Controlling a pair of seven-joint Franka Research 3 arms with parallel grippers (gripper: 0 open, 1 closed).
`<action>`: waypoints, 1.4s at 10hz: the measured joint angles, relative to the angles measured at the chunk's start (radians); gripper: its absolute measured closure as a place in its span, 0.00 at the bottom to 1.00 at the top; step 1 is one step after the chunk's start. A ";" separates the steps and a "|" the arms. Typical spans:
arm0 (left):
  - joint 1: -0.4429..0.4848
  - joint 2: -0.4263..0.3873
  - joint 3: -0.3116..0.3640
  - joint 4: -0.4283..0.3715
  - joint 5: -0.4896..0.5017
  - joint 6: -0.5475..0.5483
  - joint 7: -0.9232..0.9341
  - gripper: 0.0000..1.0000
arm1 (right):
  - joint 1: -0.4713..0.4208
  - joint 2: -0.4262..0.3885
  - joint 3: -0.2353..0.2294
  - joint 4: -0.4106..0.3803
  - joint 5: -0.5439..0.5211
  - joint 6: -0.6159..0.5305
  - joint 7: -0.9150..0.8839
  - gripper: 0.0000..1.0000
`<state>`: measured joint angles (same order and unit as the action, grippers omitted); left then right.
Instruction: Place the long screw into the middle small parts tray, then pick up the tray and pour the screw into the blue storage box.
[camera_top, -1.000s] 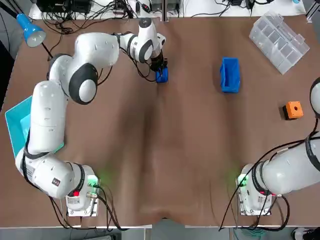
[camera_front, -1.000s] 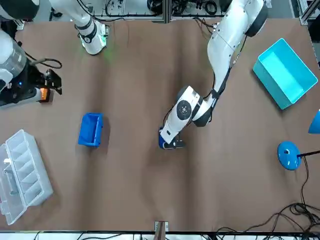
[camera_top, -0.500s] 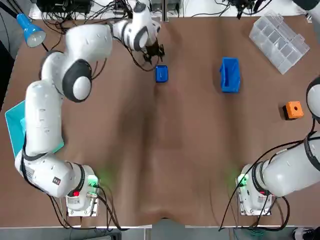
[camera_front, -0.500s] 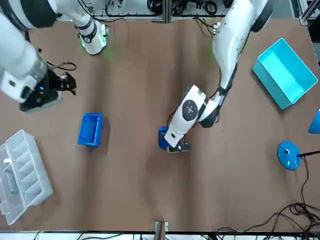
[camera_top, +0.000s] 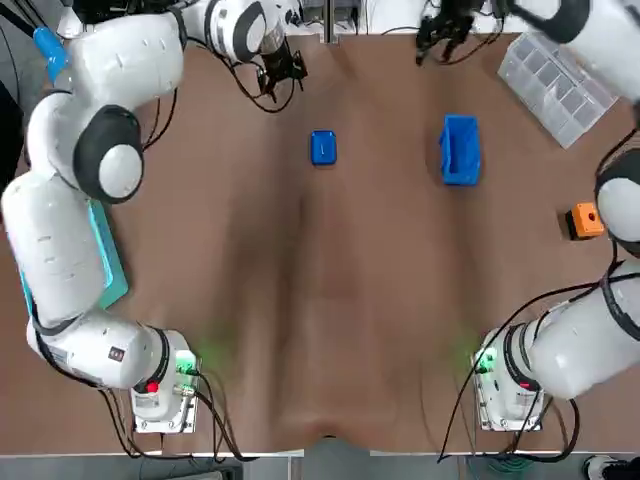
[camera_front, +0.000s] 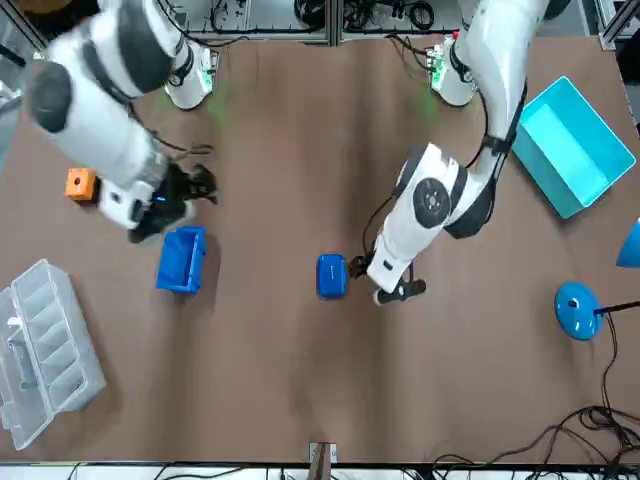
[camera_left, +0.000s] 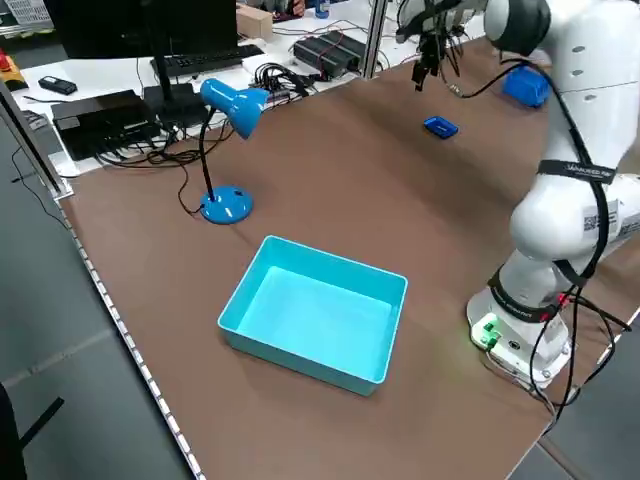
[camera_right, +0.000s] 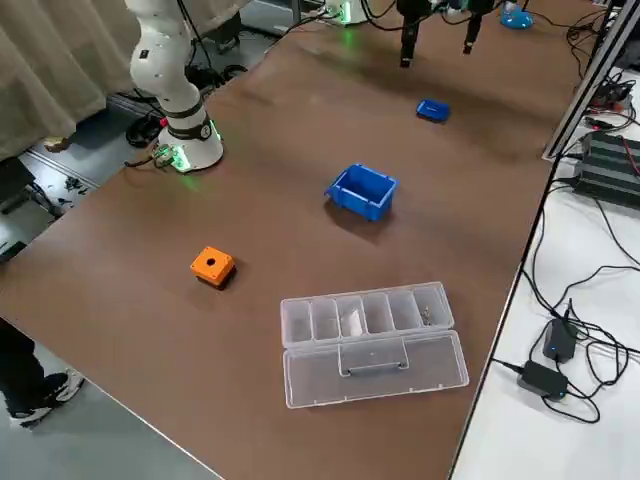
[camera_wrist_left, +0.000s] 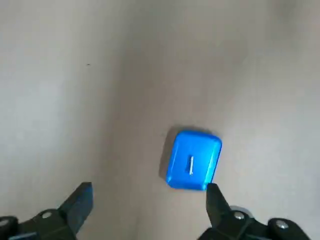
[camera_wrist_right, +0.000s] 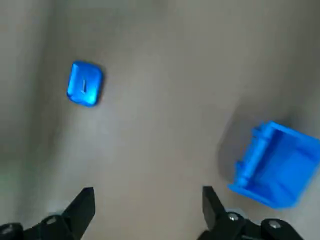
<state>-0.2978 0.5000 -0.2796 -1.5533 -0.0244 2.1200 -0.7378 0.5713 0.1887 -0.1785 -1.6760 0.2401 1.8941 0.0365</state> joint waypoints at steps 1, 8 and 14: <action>0.022 -0.063 0.014 -0.009 0.000 -0.069 0.011 0.00 | 0.053 0.045 0.001 -0.022 0.014 0.102 0.077 0.06; 0.282 -0.407 0.090 -0.094 0.001 -0.295 0.389 0.00 | 0.189 0.422 0.001 -0.020 0.251 0.591 0.274 0.18; 0.267 -0.590 0.252 -0.210 0.000 -0.385 0.670 0.00 | 0.253 0.548 0.001 0.059 0.253 0.617 0.361 0.43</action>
<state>-0.0305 -0.0900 -0.0275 -1.7637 -0.0243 1.7350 -0.0683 0.8240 0.7369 -0.1779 -1.6168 0.4930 2.5113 0.3972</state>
